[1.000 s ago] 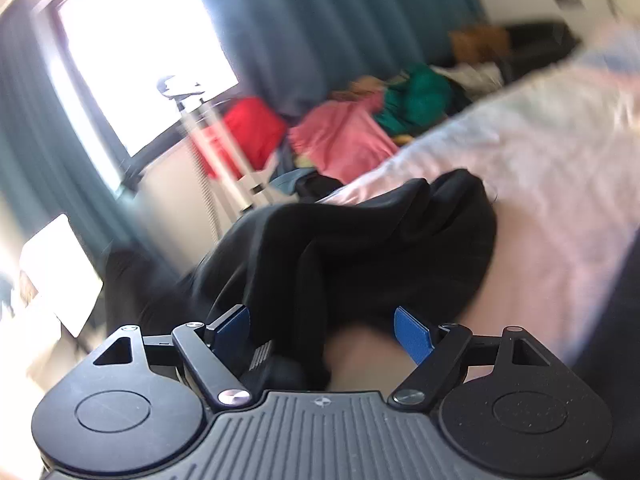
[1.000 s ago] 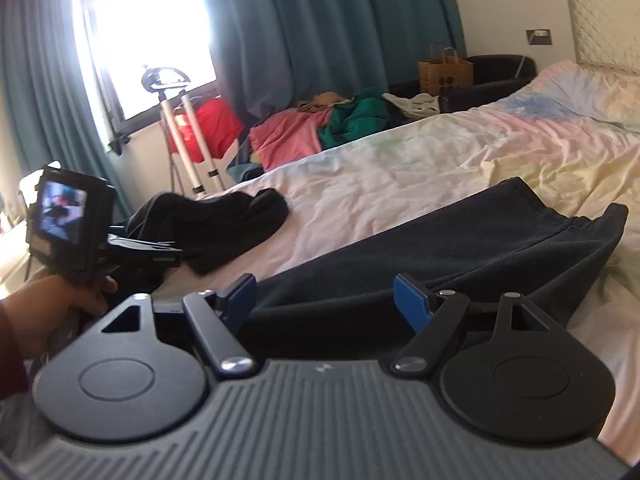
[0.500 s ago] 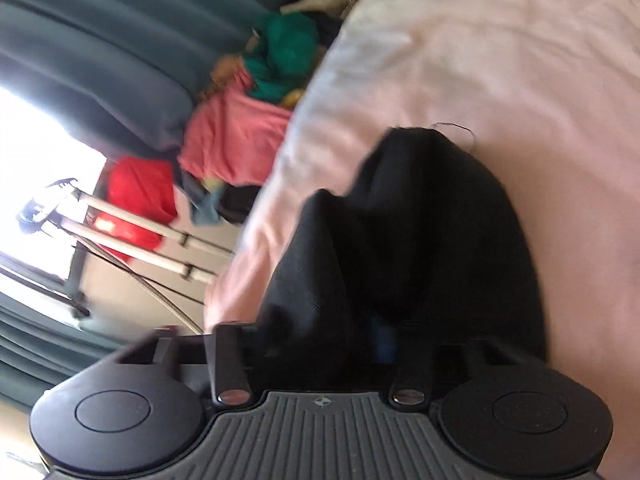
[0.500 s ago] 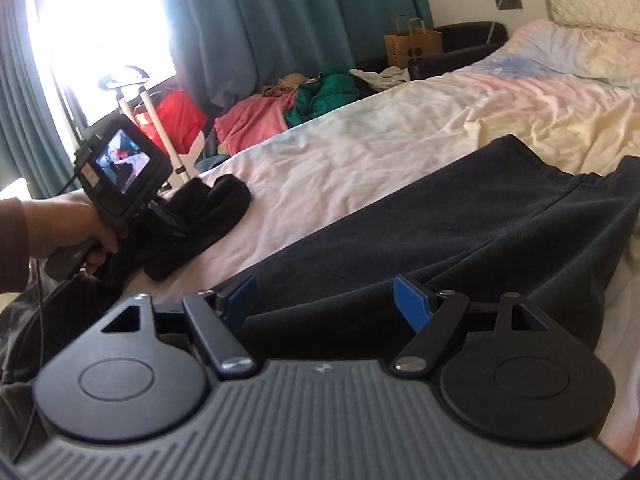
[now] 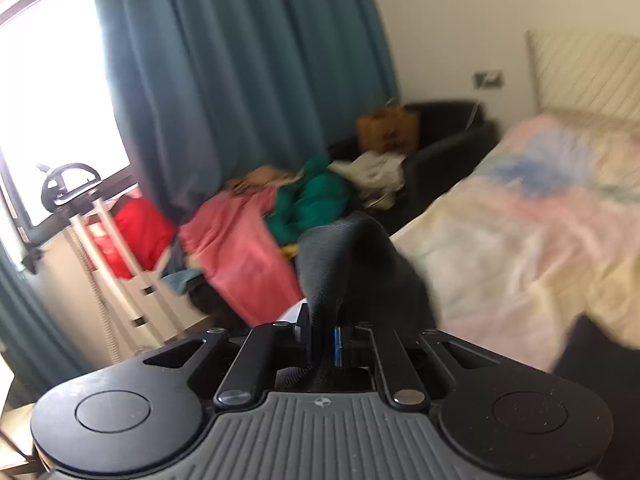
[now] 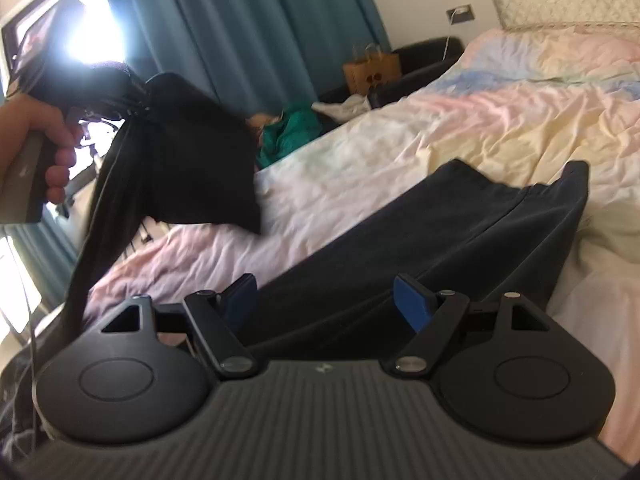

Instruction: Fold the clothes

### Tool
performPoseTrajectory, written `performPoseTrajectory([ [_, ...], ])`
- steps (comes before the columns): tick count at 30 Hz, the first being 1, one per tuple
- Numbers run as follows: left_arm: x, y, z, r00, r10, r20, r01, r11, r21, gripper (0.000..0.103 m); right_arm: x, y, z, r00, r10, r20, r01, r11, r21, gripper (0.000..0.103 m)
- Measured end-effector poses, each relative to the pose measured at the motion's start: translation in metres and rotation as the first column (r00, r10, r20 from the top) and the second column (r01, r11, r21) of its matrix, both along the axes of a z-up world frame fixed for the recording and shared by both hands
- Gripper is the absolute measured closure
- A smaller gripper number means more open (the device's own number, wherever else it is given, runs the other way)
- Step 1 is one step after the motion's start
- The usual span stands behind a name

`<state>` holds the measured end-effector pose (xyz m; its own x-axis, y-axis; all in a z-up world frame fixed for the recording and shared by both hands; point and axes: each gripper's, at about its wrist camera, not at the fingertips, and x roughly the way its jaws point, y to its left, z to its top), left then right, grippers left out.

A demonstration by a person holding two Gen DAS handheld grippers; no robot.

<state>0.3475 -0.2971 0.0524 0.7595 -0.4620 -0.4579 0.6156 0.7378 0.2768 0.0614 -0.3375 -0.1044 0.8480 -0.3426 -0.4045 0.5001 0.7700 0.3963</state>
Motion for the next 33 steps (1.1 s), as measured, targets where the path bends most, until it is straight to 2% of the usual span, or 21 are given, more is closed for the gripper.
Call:
performPoseTrajectory([
  [1, -0.008, -0.003, -0.004, 1.0, -0.016, -0.005, 0.016, 1.0, -0.016, 0.087, -0.002, -0.001, 0.0, 1.0, -0.011, 0.011, 0.011, 1.0, -0.005, 0.025],
  [3, -0.021, -0.008, -0.023, 0.999, -0.045, -0.017, 0.045, 0.998, -0.038, 0.068, -0.006, -0.003, 0.001, 0.999, -0.032, 0.03, 0.032, 0.999, -0.012, 0.025],
  [5, -0.03, -0.009, -0.048, 0.995, -0.056, -0.085, 0.05, 0.996, -0.068, 0.064, -0.007, -0.007, 0.0, 0.999, -0.042, 0.032, 0.042, 0.999, -0.001, 0.025],
  [7, -0.036, -0.003, -0.077, 0.982, -0.045, -0.184, 0.029, 0.995, -0.091, 0.063, -0.009, -0.011, -0.001, 0.998, -0.054, 0.032, 0.053, 0.999, 0.007, 0.025],
  [9, -0.047, 0.012, -0.103, 0.969, -0.023, -0.244, -0.002, 0.995, -0.102, 0.063, -0.01, -0.015, -0.002, 0.998, -0.059, 0.028, 0.058, 0.998, 0.02, 0.025],
  [12, -0.076, 0.054, -0.128, 0.947, 0.026, -0.319, -0.072, 0.988, -0.133, 0.06, -0.011, -0.018, -0.003, 0.998, -0.056, 0.027, 0.054, 0.998, 0.043, 0.025],
  [14, -0.098, 0.093, -0.136, 0.939, 0.072, -0.337, -0.13, 0.98, -0.153, 0.057, -0.011, -0.019, -0.004, 0.999, -0.046, 0.028, 0.044, 0.997, 0.057, 0.025],
  [18, -0.151, 0.163, -0.133, 0.926, 0.206, -0.316, -0.271, 0.946, -0.176, 0.049, -0.01, -0.016, -0.003, 1.0, -0.012, 0.024, 0.011, 0.998, 0.056, 0.025],
  [21, -0.188, 0.202, -0.124, 0.901, 0.315, -0.299, -0.376, 0.91, -0.173, 0.046, -0.011, -0.009, 0.0, 1.0, 0.017, 0.014, -0.018, 0.999, 0.04, 0.025],
  [25, -0.224, 0.243, -0.11, 0.872, 0.388, -0.298, -0.459, 0.859, -0.225, 0.037, -0.015, 0.001, 0.007, 0.997, 0.079, 0.001, -0.079, 0.996, 0.027, 0.025],
  [29, -0.253, 0.276, -0.101, 0.858, 0.41, -0.31, -0.496, 0.819, -0.29, 0.031, -0.02, 0.003, 0.014, 0.982, 0.184, -0.035, -0.179, 0.977, 0.113, 0.025],
  [31, -0.256, 0.286, -0.101, 0.854, 0.421, -0.306, -0.508, 0.804, -0.311, 0.028, -0.009, 0.0, 0.019, 0.965, 0.25, -0.078, -0.232, 0.954, 0.188, 0.024],
  [33, -0.253, 0.291, -0.104, 0.844, 0.43, -0.322, -0.524, 0.79, -0.319, 0.028, 0.007, -0.008, 0.026, 0.955, 0.287, -0.076, -0.258, 0.929, 0.264, 0.024],
])
